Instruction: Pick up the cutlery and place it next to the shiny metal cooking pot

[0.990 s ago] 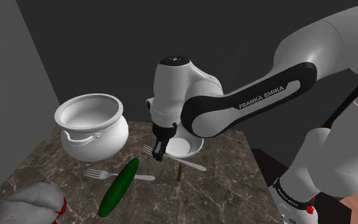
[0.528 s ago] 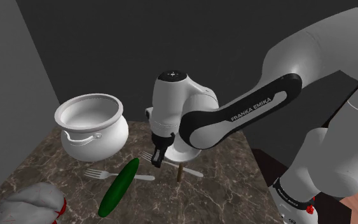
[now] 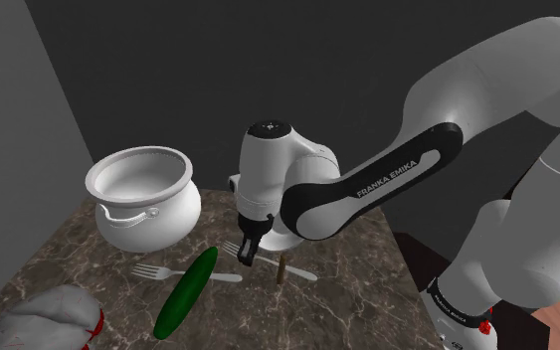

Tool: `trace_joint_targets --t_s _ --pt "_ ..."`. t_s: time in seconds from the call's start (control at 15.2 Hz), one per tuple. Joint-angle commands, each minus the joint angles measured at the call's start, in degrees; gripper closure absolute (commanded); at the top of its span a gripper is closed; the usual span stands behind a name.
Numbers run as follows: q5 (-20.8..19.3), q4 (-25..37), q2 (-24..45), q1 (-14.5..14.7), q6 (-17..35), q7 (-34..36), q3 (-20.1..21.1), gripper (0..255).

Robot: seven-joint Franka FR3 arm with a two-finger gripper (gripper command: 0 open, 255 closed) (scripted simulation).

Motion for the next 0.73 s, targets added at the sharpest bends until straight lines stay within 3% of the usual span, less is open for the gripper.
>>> trace_joint_targets --t_s 0.0,0.07,0.13,0.46,0.66 --pt "0.0 0.0 0.0 0.0 0.0 0.0 0.0 255" --pt "0.0 0.0 0.0 0.0 0.0 0.0 0.0 255" --pt "0.0 0.0 0.0 0.0 0.0 0.0 0.0 0" --pt "0.0 0.0 0.0 0.0 0.0 0.0 0.0 0" --pt "2.3 1.9 -3.9 -0.3 -5.6 -1.6 0.0 0"
